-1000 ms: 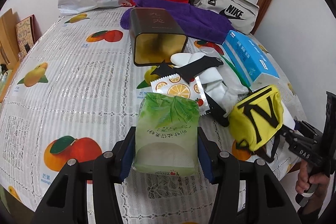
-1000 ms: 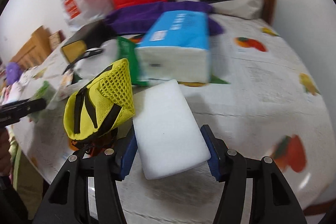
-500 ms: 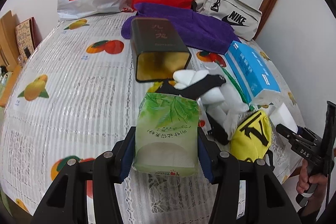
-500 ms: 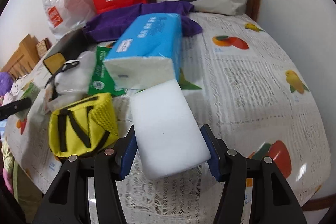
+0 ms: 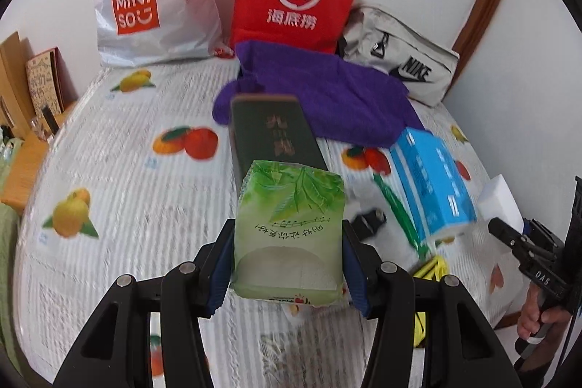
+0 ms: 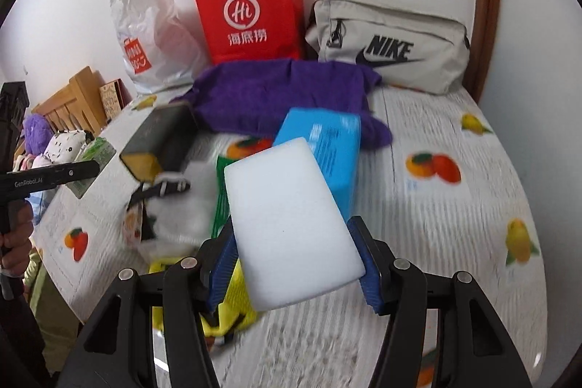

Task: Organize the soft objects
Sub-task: 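Carry the green pack and white sponge toward the purple towel with both tools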

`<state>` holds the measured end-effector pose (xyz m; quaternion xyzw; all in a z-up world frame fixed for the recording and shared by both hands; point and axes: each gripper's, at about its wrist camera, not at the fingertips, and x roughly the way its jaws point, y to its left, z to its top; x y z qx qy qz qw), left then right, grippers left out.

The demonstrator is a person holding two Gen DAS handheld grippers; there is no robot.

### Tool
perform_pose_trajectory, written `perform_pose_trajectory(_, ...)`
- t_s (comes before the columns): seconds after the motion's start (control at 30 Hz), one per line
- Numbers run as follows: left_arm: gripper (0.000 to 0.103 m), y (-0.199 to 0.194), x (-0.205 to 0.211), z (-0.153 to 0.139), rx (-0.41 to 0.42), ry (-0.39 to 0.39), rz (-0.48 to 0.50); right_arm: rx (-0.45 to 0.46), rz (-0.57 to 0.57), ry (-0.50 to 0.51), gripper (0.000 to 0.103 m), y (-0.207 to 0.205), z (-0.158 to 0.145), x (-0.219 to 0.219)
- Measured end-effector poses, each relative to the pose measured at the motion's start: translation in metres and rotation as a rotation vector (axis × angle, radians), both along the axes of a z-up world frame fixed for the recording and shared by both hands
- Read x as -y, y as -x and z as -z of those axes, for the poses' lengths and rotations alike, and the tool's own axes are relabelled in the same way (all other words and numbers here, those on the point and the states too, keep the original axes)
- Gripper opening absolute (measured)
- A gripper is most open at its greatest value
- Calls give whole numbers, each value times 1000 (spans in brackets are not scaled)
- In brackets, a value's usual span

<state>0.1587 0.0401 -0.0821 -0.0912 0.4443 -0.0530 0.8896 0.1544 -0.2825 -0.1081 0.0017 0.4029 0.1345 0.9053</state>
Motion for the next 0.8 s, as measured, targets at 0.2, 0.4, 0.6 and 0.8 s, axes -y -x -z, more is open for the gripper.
perform_pose_trajectory(0.2,51,-27,1,-15,17,-21,9,-3,14,-4,59,-45,-14,6)
perform_pose_trajectory(0.4,51,-60,2,-24,15,-9,35,23,15,-25,59,-87,-28,6)
perform_pose_trajectory(0.6,51,-98,-1,-24,-7,-9,36,25,-4,-14,59,-133,-32,-5)
perform_pose_trajectory(0.8,51,-140,-3,-17,-44,-30,31,5,-14,-14,59,-177,-27,-13)
